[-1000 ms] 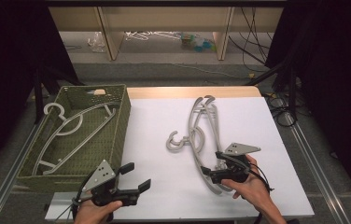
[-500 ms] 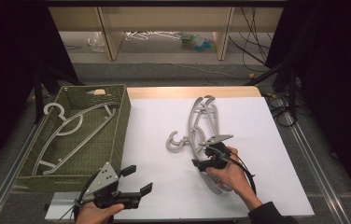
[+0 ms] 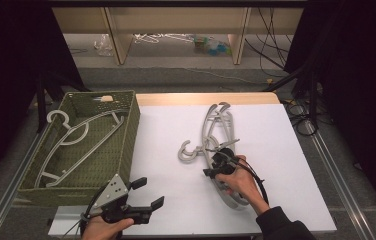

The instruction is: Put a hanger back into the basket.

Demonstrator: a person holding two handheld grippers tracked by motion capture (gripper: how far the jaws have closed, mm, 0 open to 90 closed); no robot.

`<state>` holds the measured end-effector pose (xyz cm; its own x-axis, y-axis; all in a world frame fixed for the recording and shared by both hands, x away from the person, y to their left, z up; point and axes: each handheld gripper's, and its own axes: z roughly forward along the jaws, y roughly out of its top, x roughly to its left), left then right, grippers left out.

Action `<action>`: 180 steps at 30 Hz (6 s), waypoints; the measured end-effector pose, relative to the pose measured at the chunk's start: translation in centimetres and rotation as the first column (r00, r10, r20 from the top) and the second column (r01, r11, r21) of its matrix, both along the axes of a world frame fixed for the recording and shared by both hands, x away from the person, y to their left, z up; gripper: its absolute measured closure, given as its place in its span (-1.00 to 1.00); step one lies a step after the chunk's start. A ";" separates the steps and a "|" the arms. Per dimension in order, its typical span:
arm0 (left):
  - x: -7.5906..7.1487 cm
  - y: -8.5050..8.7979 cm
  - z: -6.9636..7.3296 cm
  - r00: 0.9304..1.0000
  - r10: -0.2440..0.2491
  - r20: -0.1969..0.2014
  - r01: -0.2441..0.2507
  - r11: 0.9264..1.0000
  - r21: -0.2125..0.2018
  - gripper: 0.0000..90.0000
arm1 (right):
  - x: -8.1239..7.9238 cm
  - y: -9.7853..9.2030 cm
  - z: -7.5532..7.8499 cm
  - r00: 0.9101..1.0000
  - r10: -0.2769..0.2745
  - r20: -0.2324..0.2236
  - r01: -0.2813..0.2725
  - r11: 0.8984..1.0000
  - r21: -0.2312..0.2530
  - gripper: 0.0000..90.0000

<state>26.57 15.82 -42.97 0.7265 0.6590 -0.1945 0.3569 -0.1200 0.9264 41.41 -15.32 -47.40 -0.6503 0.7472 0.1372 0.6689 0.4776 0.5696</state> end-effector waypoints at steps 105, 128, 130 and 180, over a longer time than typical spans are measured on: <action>6.6 -9.4 -0.2 0.833 -0.549 0.069 0.345 0.614 0.710 0.60 | -6.6 -5.8 5.7 0.871 0.491 -0.027 -0.481 0.861 0.163 0.43; 10.6 -6.8 3.0 0.978 -0.182 -0.102 0.207 0.908 0.364 0.75 | -7.2 -6.0 9.4 0.935 0.245 0.257 -0.300 0.932 0.202 -0.19; 10.7 -6.5 3.2 0.979 -0.174 -0.106 0.200 0.915 0.349 0.75 | -7.3 -5.8 9.2 0.934 0.250 0.254 -0.304 0.931 0.202 -0.19; 11.6 17.5 13.7 0.954 0.282 -0.099 -0.296 0.940 -0.170 0.75 | -7.3 -4.6 5.5 0.944 0.271 0.187 -0.305 0.934 0.186 -0.41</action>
